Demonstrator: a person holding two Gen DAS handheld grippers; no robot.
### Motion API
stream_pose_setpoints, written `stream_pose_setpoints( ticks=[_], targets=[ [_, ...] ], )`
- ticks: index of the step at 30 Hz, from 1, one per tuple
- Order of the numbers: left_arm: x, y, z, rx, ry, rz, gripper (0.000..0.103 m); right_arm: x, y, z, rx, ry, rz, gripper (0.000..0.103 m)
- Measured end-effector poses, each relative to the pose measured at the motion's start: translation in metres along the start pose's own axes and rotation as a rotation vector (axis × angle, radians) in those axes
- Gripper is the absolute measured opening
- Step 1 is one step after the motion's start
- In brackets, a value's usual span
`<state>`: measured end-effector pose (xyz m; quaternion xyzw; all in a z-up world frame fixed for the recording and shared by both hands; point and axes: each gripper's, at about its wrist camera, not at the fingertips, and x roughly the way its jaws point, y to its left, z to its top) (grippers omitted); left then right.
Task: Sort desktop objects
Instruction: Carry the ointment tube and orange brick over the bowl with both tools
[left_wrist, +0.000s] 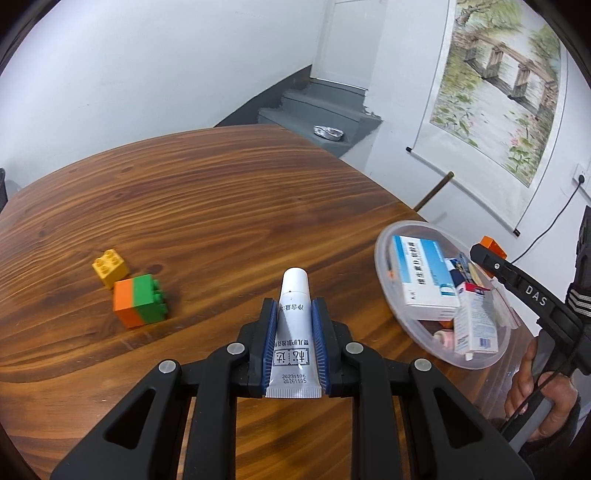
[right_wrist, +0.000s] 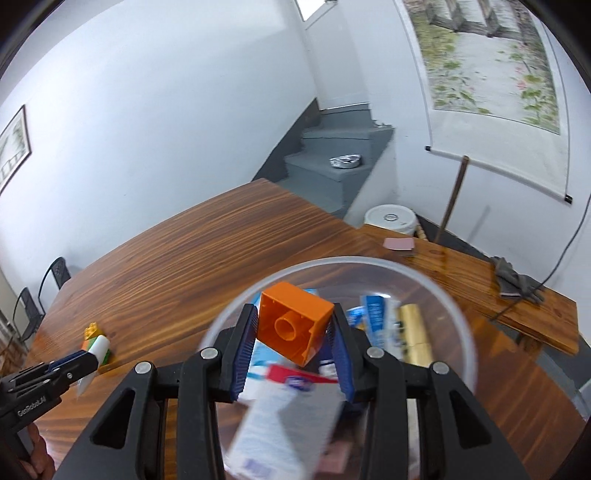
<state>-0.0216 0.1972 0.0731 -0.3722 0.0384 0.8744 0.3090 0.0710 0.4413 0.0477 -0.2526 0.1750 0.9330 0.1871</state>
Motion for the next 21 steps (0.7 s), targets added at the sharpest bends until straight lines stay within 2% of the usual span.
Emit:
stream_pose_setpoints(
  ticks=[10,16,21],
  targets=[
    [0.008,-0.039,0.011,0.051,0.006,-0.052,0.022,0.009,-0.041,-0.002,0.064,0.050,-0.046,0.043],
    [0.017,-0.060,0.017,0.057,0.027,-0.114,0.022,0.012,-0.048,-0.003,0.082,0.068,-0.027,0.043],
    [0.025,-0.079,0.020,0.078,0.036,-0.133,0.022,0.010,-0.052,-0.005,0.107,0.074,-0.018,0.043]
  ],
)
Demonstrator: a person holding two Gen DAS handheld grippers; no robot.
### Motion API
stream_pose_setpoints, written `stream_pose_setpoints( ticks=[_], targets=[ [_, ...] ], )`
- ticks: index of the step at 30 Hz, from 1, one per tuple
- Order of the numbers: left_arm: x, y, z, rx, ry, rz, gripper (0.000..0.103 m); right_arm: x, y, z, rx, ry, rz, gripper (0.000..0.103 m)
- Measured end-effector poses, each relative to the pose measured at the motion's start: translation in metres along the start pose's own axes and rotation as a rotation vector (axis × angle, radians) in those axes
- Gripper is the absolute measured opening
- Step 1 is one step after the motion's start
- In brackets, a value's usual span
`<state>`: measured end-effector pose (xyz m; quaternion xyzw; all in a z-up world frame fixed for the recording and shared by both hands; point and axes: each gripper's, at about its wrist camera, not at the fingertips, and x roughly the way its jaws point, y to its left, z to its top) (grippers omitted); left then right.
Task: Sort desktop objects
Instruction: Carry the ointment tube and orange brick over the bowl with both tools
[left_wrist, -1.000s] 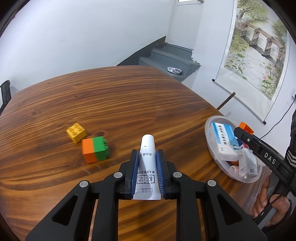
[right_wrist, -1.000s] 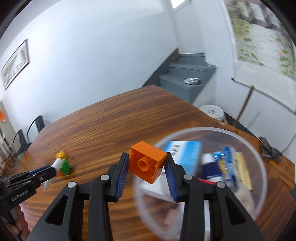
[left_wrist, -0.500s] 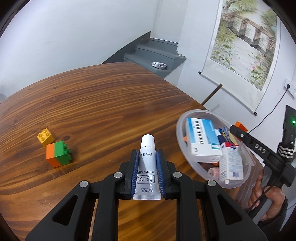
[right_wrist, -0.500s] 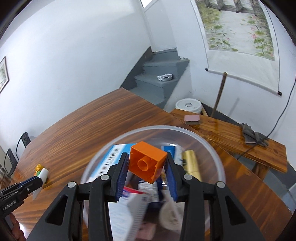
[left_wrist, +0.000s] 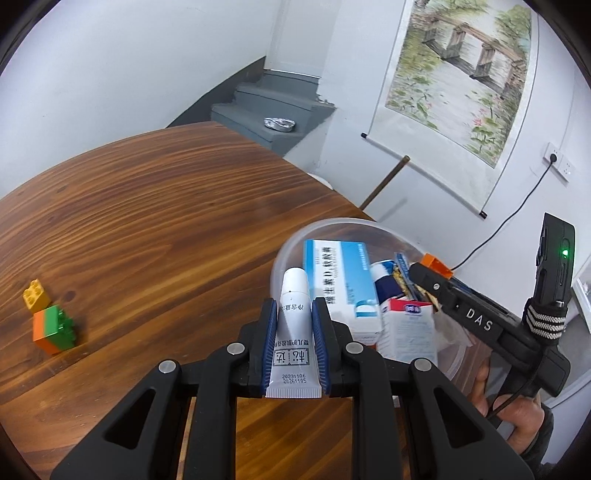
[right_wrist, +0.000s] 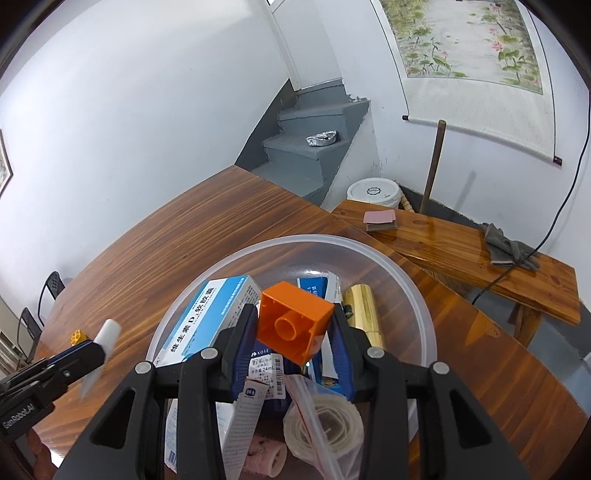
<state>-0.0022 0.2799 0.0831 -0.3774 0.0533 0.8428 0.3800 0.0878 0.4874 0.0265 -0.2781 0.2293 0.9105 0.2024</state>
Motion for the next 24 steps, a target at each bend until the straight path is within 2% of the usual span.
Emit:
stream_pose_setpoints(
  ticks=[7,10,12,22,24],
  targets=[
    [0.011,-0.023,0.009,0.028,0.001,-0.034,0.022,-0.003,-0.006,0.000,0.031,-0.010,-0.011,0.043],
    [0.015,-0.031,0.013,0.036,0.000,-0.049,0.022,-0.004,-0.009,0.000,0.051,-0.010,-0.009,0.053],
    [0.019,-0.037,0.015,0.043,0.002,-0.058,0.022,-0.007,-0.010,0.000,0.060,-0.018,-0.013,0.055],
    [0.038,-0.053,0.025,0.029,0.025,-0.119,0.022,-0.026,-0.018,0.002,0.118,-0.115,-0.071,0.056],
    [0.042,-0.054,0.026,0.023,0.030,-0.125,0.022,-0.028,-0.021,0.003,0.137,-0.127,-0.074,0.063]
  ],
)
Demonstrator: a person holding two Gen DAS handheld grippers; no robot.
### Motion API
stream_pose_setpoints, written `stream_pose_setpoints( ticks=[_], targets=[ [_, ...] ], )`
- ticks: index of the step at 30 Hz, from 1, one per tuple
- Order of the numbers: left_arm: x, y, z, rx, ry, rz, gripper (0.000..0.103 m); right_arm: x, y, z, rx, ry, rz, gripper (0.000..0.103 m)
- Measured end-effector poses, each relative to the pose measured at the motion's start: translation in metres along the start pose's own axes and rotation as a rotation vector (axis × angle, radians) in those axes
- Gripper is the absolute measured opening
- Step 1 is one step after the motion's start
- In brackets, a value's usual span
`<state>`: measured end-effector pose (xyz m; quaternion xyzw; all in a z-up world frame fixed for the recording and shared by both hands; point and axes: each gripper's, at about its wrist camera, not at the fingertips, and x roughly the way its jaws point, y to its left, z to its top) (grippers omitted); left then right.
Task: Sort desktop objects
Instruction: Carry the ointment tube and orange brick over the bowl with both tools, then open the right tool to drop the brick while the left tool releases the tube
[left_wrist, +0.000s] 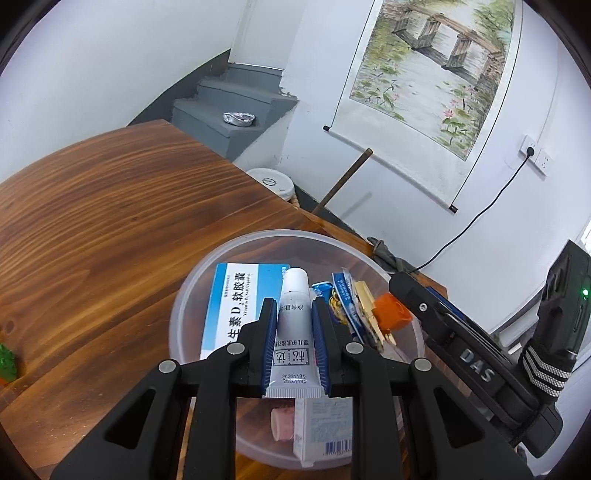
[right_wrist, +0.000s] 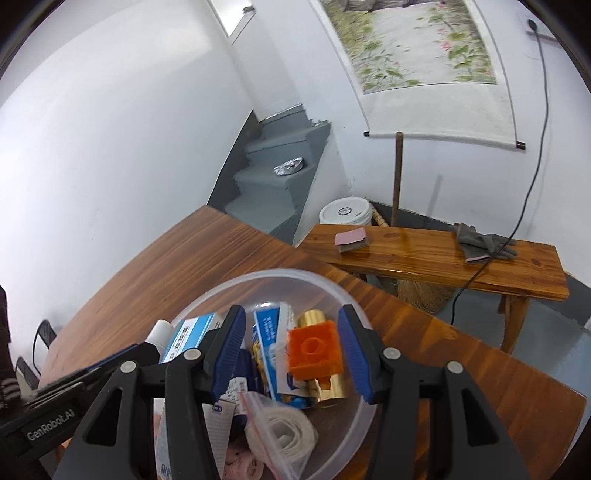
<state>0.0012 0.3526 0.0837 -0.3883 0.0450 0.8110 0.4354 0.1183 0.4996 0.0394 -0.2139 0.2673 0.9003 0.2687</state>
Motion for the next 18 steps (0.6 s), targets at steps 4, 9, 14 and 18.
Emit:
stream_pose_setpoints(
  ticks=[4,9,14,18],
  targets=[
    [0.008,-0.001,0.001,-0.010,0.021,-0.034,0.022,-0.005,-0.005,0.003,0.034,-0.034,0.008,0.078],
    [0.015,-0.003,0.002,-0.020,0.040,-0.058,0.022,-0.011,-0.003,0.003,0.028,-0.064,0.001,0.080],
    [0.016,0.002,0.000,-0.059,0.055,-0.061,0.040,-0.008,-0.001,0.004,0.023,-0.048,0.002,0.080],
    [0.003,0.003,-0.001,-0.054,-0.005,-0.014,0.048,-0.008,0.000,0.002,0.015,-0.058,-0.014,0.081]
  ],
)
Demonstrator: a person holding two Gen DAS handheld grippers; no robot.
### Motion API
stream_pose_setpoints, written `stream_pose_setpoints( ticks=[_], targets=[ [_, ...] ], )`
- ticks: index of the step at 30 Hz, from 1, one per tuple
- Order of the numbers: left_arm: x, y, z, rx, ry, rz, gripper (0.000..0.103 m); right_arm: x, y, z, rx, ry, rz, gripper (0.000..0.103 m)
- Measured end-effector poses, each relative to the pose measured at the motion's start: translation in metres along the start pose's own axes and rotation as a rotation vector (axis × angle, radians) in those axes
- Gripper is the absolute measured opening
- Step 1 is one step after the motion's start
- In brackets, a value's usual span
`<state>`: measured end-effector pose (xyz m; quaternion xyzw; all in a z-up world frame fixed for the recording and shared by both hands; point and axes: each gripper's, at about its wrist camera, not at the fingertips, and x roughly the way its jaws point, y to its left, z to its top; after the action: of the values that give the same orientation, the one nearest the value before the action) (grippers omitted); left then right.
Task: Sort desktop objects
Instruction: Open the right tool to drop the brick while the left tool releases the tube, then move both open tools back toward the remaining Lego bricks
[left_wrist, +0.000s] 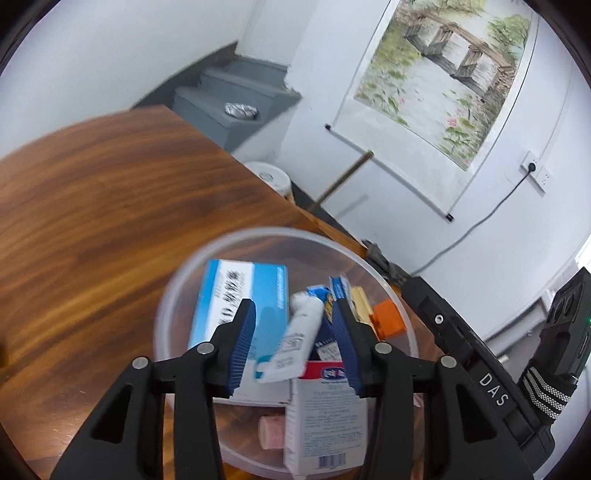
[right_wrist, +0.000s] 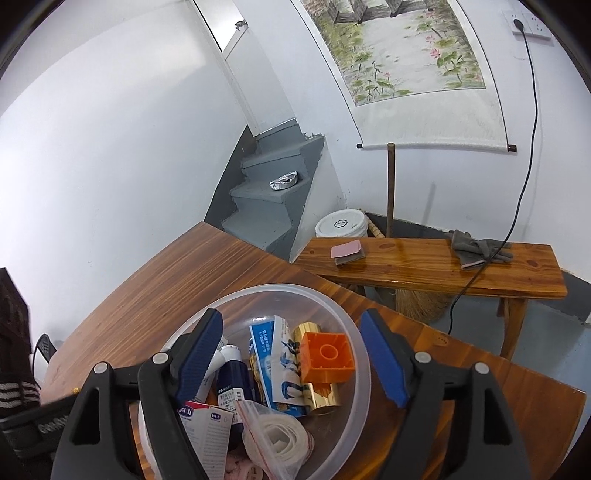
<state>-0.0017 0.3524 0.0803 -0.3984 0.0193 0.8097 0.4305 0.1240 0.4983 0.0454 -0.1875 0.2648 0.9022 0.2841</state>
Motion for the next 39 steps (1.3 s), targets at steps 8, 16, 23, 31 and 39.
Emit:
stream_pose_setpoints(
  ticks=[8,16,23,31,39],
  targets=[
    [-0.015,0.004,-0.001,0.022,-0.021,0.113,0.063,0.000,0.007,-0.003,-0.058,-0.010,-0.017,0.082],
    [-0.035,0.035,-0.002,-0.097,-0.016,0.147,0.064,0.013,0.033,-0.016,-0.185,0.093,0.131,0.083],
    [-0.062,0.067,-0.004,-0.173,-0.058,0.187,0.064,0.008,0.044,-0.026,-0.269,0.058,0.113,0.083],
    [-0.084,0.101,-0.011,-0.191,-0.076,0.285,0.064,0.008,0.036,-0.024,-0.227,0.031,0.025,0.083],
    [-0.102,0.128,-0.018,-0.166,-0.084,0.384,0.064,-0.004,0.036,-0.020,-0.217,-0.055,-0.057,0.083]
  ],
)
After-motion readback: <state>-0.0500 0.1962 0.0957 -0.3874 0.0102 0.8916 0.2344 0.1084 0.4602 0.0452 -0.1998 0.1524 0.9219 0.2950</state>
